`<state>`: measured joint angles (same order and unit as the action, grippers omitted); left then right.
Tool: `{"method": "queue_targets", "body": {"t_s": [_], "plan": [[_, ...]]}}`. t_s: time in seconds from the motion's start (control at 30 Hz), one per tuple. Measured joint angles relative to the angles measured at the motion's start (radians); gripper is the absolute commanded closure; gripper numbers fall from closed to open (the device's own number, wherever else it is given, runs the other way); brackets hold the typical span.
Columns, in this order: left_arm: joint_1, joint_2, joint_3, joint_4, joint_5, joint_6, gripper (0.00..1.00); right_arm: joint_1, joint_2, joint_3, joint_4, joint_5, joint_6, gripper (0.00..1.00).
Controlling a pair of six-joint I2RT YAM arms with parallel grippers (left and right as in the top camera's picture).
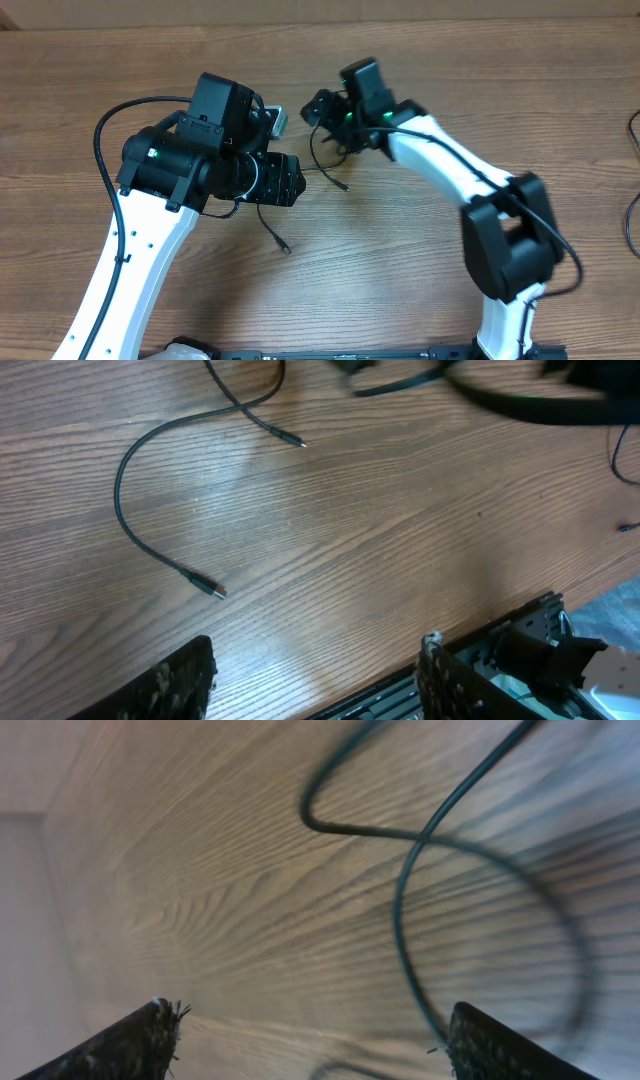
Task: Untangle cables
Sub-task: 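Bring the right gripper back to the tangle beside the left gripper, then grasp a black cable from the tangle with the right gripper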
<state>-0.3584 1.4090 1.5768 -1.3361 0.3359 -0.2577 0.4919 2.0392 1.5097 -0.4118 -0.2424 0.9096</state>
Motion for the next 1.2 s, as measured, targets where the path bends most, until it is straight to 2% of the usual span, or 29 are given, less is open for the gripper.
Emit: {"method": "queue_targets", "body": {"t_s": [0.07, 0.2, 0.37, 0.5, 0.57, 0.77, 0.93, 1.2], "plan": [[0.0, 0.0, 0.0, 0.0, 0.0, 0.0, 0.35, 0.02, 0.042, -0.005, 0.064, 0.007, 0.072, 0.16], [0.0, 0.0, 0.0, 0.0, 0.0, 0.007, 0.35, 0.051, 0.116, -0.011, 0.202, 0.025, 0.157, 0.3], [0.0, 0.0, 0.0, 0.0, 0.0, 0.019, 0.35, 0.056, 0.15, -0.013, 0.311, 0.037, 0.183, 0.29], [0.0, 0.0, 0.0, 0.0, 0.0, 0.027, 0.34, 0.032, 0.152, -0.013, 0.425, -0.065, 0.058, 0.11], [0.0, 0.0, 0.0, 0.002, 0.0, 0.029, 0.34, 0.013, 0.152, -0.012, 0.455, -0.141, -0.033, 0.08], [0.0, 0.0, 0.0, 0.004, 0.0, 0.029, 0.34, -0.054, 0.152, -0.012, 0.38, -0.352, -0.299, 0.04], [0.0, 0.0, 0.0, 0.0, 0.0, 0.029, 0.34, -0.094, 0.153, -0.012, 0.263, -0.431, -0.492, 0.04], [0.0, 0.0, 0.0, 0.006, 0.0, 0.029, 0.33, -0.126, 0.153, -0.012, 0.289, -0.383, -0.593, 0.04]]}}
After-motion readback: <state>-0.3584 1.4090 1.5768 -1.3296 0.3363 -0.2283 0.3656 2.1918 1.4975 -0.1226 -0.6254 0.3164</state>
